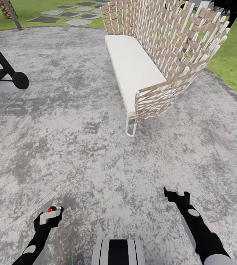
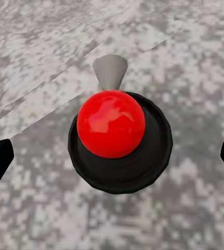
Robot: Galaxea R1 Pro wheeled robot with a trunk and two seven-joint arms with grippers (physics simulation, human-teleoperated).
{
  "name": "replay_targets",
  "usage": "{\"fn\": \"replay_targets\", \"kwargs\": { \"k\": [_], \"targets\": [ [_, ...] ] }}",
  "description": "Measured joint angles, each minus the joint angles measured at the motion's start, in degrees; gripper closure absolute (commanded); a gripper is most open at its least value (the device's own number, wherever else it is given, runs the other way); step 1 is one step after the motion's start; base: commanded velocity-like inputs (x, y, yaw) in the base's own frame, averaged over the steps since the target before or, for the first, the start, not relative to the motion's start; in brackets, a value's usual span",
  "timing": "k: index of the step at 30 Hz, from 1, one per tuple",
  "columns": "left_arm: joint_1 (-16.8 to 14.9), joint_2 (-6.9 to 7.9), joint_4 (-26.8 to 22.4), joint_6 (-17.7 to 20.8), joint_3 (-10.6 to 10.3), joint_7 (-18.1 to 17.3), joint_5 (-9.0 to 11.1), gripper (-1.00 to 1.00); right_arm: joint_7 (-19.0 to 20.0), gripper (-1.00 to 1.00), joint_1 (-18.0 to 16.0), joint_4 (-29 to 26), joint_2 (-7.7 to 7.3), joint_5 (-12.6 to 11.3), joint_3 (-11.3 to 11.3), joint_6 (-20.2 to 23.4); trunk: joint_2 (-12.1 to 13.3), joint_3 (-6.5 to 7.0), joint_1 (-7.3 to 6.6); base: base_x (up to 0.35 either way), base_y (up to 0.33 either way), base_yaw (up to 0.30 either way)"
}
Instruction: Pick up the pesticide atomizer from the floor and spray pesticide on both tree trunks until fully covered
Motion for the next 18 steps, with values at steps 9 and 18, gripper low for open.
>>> {"fn": "replay_targets", "kwargs": {
  "k": [9,18],
  "targets": [
    [0.0,-0.01,-0.1,0.0,0.0,0.0,0.0,-1.0,0.0,-1.0,0.0,0.0,0.0,0.0,0.0,0.0,0.0,0.1,0.0,0.0,0.0,0.0],
    [0.0,-0.06,0.0,0.0,0.0,0.0,0.0,-1.0,0.0,-1.0,0.0,0.1,0.0,0.0,0.0,0.0,0.0,0.3,0.0,0.0,0.0,0.0]
  ]
}}
